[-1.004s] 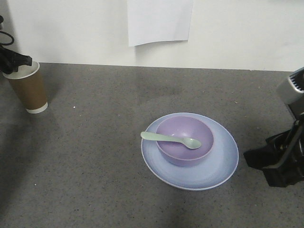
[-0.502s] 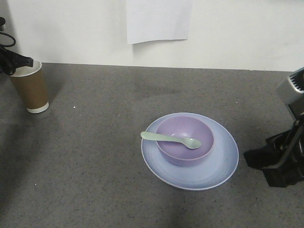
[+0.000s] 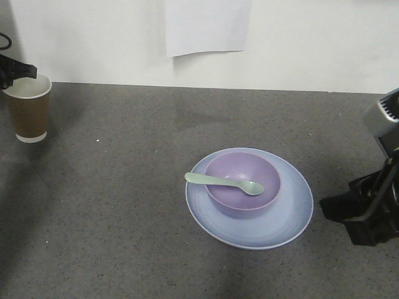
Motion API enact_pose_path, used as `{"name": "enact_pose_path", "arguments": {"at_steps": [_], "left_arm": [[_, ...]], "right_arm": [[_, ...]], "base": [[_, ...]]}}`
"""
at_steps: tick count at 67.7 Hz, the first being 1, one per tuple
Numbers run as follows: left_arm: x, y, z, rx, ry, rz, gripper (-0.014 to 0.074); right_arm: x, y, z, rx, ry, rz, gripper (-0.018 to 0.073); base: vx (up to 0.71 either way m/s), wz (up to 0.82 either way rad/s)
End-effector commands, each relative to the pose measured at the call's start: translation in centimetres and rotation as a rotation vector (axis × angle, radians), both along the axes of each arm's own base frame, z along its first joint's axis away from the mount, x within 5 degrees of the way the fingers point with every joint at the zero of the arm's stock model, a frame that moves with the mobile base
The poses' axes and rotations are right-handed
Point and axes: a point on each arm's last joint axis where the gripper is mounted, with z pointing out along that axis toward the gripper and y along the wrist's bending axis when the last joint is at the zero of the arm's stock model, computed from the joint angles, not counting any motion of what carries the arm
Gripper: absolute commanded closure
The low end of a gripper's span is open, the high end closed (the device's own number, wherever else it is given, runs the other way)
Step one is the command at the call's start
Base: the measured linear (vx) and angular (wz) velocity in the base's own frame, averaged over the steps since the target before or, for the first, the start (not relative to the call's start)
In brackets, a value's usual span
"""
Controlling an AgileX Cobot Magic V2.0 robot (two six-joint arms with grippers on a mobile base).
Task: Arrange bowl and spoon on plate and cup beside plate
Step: 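Move the left gripper to the brown paper cup rim and grip it, then drag the paper cup toward the plate with the left gripper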
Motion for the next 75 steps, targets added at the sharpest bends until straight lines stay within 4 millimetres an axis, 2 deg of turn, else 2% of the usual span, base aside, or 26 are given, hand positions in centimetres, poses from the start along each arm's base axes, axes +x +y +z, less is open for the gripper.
{"name": "enact_pose_path", "arguments": {"at_steps": [1, 7, 15, 36, 58, 75], "left_arm": [[-2.7, -1.2, 5.8, -0.008, -0.154, -0.032, 0.0605], [-4.2, -2.3, 6.6, -0.044, -0.176, -0.077, 0.0604], [-6.2, -4.4, 6.2, -0.084, -0.197, -0.159, 0.0604], [-10.8, -10.8, 3.1, -0.179, -0.15, -0.349, 0.0604], [-12.5, -16.0, 0.5, -0.212, -0.103, -0.486, 0.0604], [-12.9, -17.4, -0.3, -0.223, -0.135, -0.503, 0.0604]], "right_arm": [[0.0, 0.1, 1.1, 0.029, -0.069, -0.003, 0.0169], [0.0, 0.1, 1.1, 0.029, -0.069, -0.003, 0.0169], [0.0, 0.1, 1.1, 0.029, -0.069, -0.003, 0.0169], [0.0, 0.1, 1.1, 0.03, -0.069, -0.003, 0.0169], [0.0, 0.1, 1.1, 0.03, -0.069, -0.003, 0.0169], [0.0, 0.1, 1.1, 0.03, -0.069, -0.003, 0.0169]], "base": [[0.0, 0.0], [0.0, 0.0], [0.0, 0.0], [0.0, 0.0], [0.0, 0.0], [0.0, 0.0]]}}
